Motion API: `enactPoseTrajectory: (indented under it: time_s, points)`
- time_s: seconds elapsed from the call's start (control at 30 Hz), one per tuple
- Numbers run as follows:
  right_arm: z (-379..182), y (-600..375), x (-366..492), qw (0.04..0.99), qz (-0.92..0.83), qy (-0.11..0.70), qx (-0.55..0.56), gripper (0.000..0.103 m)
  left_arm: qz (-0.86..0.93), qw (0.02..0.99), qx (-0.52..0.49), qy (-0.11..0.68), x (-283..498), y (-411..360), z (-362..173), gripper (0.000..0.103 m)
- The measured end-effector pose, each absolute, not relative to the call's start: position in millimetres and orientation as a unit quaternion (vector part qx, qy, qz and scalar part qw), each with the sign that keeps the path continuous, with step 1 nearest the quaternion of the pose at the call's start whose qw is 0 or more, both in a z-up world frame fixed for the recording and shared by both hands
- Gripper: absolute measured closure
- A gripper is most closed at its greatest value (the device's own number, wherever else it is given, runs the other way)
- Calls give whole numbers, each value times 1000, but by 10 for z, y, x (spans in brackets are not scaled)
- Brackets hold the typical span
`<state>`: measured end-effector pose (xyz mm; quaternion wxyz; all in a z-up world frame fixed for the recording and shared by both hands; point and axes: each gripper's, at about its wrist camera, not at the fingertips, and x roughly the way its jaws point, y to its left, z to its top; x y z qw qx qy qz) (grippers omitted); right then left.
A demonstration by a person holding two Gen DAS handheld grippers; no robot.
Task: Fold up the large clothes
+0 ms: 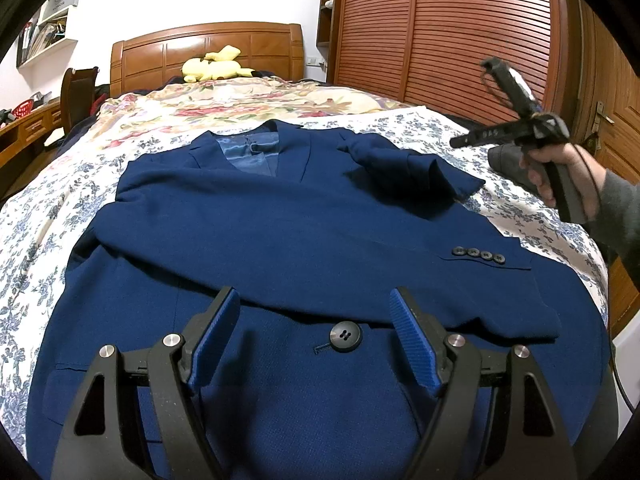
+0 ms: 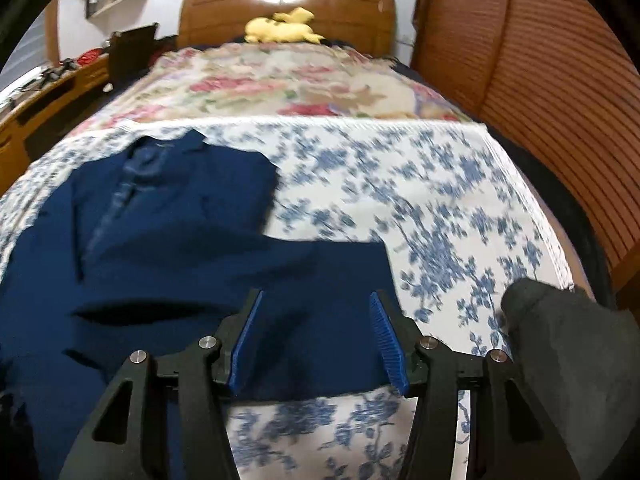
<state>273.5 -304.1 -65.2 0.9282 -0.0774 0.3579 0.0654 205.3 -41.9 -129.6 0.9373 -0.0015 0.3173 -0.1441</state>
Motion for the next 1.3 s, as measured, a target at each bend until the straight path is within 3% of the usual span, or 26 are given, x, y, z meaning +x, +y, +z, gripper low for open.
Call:
enactPoseTrajectory:
  time_s: [0.67, 0.7, 0.73, 0.77, 0.83, 1.3]
  points:
    - [-1292, -3486, 3232, 903, 37, 428, 8, 42, -145, 937, -3, 317, 2060, -413, -1291, 25]
    - [-1300, -3468, 3215, 902, 43, 429, 5, 44, -145, 937, -3, 317, 2061, -411, -1290, 25]
    - [-1303, -3429, 3188, 901, 50, 431, -2, 58, -144, 937, -3, 317, 2061, -411, -1289, 25]
    - [-1296, -3379, 3154, 899, 62, 432, -9, 78, -144, 937, -4, 317, 2060, -416, -1289, 25]
    - [-1246, -3278, 3079, 898, 85, 431, -21, 88, -145, 937, -5, 317, 2049, -418, -1287, 25]
    - [45, -2509, 2094, 946, 149, 270, -95, 91, -111, 949, -34, 293, 1642, 187, -978, 25]
